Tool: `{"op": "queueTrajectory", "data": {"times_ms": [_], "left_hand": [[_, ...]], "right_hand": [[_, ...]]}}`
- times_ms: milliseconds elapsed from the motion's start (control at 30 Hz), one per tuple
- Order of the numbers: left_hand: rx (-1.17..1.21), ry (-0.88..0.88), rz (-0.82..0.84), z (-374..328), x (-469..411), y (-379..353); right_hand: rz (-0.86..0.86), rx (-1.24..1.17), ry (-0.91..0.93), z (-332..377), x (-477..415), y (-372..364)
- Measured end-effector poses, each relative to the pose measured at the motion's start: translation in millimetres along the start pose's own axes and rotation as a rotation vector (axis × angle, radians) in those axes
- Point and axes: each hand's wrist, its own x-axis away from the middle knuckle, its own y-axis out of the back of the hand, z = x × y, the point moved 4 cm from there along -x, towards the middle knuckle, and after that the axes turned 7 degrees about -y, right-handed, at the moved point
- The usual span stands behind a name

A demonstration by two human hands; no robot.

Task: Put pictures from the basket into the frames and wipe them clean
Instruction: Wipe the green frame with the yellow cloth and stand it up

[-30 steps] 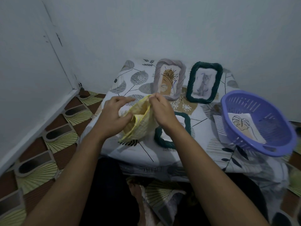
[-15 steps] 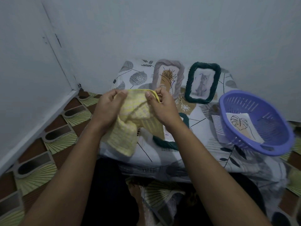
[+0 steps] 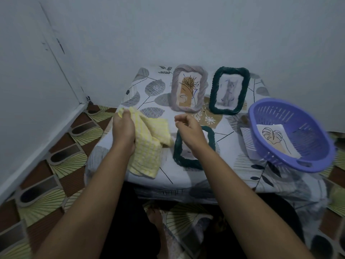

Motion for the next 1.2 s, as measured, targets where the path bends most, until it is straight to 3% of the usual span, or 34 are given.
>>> {"op": "queueTrajectory", "data": {"times_ms": [133, 233, 400, 533, 667, 867, 1067, 1200], "left_hand": [[-0.281, -0.055, 0.037, 18.4, 14.3, -16.8], [-0.479, -0.099, 0.154, 28.8, 28.4, -38.8], [-0.778, -0.191, 0.453, 51.8, 41.9, -75.6], [-0.913, -0.238, 0.596, 69.4, 49.3, -93.8], [-0.905, -0.28, 0.69, 74.4, 60.2, -100.2], [-0.902, -0.291, 0.691, 75.5, 61.7, -96.2], [-0.559, -0.132, 0.577, 65.5, 65.1, -84.1], [-0.491, -0.173, 0.659, 50.8, 70.1, -85.7]], "right_hand": [[-0.048, 0.007, -0.043, -13.9, 5.8, 21.6], [-0.134, 0.102, -0.086, -27.3, 9.2, 44.3], [-0.375, 0.561, -0.182, -50.3, 9.4, 85.8], [-0.296, 0.831, -0.277, -72.8, 9.7, 96.6], [-0.273, 0.873, -0.237, -77.2, 11.2, 93.6], [-0.312, 0.606, -0.327, -65.1, 9.0, 90.5], [-0.17, -0.364, -0.358, -52.8, 16.3, 77.4], [-0.194, -0.497, -0.298, -43.4, 16.8, 75.4]]}}
